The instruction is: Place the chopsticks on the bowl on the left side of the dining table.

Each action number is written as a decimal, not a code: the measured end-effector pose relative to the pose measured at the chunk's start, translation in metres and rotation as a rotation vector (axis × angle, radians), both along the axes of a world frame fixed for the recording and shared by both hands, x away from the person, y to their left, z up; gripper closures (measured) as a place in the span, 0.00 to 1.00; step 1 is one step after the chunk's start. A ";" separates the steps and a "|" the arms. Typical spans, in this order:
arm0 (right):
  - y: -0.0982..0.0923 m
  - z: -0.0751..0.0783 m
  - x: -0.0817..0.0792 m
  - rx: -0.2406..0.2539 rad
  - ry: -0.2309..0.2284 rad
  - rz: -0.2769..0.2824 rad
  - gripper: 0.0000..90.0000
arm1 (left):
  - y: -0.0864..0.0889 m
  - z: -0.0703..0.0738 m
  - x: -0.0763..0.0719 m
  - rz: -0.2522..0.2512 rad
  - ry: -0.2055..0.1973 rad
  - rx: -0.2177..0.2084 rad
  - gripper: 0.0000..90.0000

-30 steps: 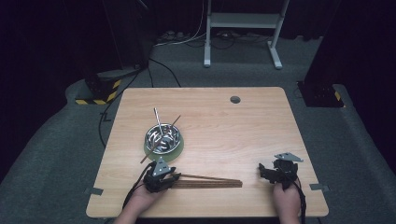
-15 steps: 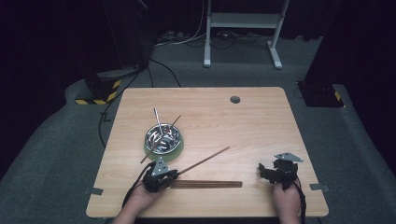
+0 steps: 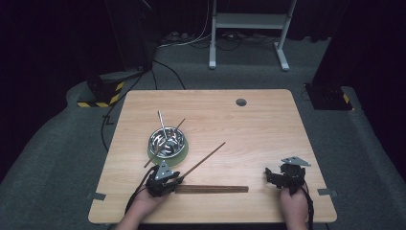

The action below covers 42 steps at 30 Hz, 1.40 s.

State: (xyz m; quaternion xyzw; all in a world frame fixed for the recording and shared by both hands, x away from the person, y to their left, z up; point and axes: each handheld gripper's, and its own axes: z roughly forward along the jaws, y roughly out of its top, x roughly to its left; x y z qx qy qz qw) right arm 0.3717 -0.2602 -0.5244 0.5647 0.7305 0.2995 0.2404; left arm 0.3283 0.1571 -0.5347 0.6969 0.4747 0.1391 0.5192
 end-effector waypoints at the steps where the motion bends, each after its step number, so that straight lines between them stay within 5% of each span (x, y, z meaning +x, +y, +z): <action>1: 0.000 0.000 0.000 -0.001 -0.001 0.002 0.12 | -0.001 0.000 0.000 0.015 0.004 -0.014 0.84; 8: 0.000 0.000 0.000 0.001 0.001 -0.001 0.12 | 0.001 0.000 0.000 0.000 0.005 0.012 0.92; 11: 0.000 0.000 0.000 0.001 0.001 -0.001 0.12 | -0.002 0.000 0.000 0.018 0.002 -0.012 0.93; 20: 0.000 0.000 0.000 0.001 0.001 -0.001 0.12 | 0.008 0.022 -0.011 0.018 -0.092 -0.073 0.93; 23: 0.000 0.000 0.000 0.001 0.001 -0.001 0.12 | 0.014 0.033 -0.015 0.038 -0.135 -0.113 0.93; 28: 0.000 0.000 0.000 0.000 -0.001 0.000 0.12 | 0.021 0.039 -0.017 0.072 -0.151 -0.139 0.93; 42: 0.000 0.000 0.000 -0.001 -0.002 -0.001 0.12 | 0.064 0.048 -0.010 0.211 -0.185 -0.100 0.93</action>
